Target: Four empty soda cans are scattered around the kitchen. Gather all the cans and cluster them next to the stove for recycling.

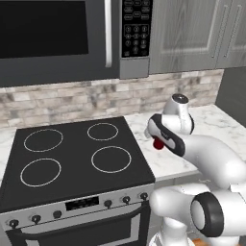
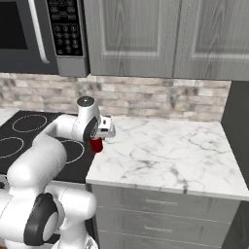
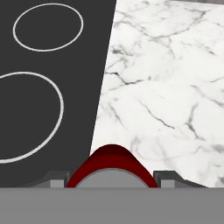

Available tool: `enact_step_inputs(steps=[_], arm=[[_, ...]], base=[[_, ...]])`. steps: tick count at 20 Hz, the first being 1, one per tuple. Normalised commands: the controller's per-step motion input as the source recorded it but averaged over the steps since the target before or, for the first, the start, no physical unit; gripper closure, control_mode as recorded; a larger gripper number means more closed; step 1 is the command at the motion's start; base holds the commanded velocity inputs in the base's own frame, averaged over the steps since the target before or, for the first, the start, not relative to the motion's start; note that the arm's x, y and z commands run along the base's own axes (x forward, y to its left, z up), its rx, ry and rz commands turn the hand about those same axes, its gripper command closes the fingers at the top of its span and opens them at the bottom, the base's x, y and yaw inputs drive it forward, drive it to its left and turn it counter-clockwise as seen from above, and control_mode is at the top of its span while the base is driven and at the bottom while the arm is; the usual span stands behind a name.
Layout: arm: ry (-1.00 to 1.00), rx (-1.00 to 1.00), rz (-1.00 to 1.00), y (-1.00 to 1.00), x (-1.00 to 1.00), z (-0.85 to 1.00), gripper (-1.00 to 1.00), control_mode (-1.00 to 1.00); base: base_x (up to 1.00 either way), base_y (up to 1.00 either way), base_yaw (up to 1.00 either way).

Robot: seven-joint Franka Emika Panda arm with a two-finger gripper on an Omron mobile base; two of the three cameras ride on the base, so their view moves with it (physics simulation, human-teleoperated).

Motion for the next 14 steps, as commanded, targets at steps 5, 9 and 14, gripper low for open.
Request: enact_step_inputs(steps=[5,9,14], arm=[[0.00,0.00,0.00,0.00,0.36,-0.19,1.00,-1.00],[0.00,0.00,0.00,0.00,0.30,-0.17,1.00,-1.00],[0.00,0.00,0.00,0.00,0.20,-0.17,1.00,-1.00]], base=[[0.00,0.00,0.00],[0.00,0.00,0.00],[0.00,0.00,0.00]])
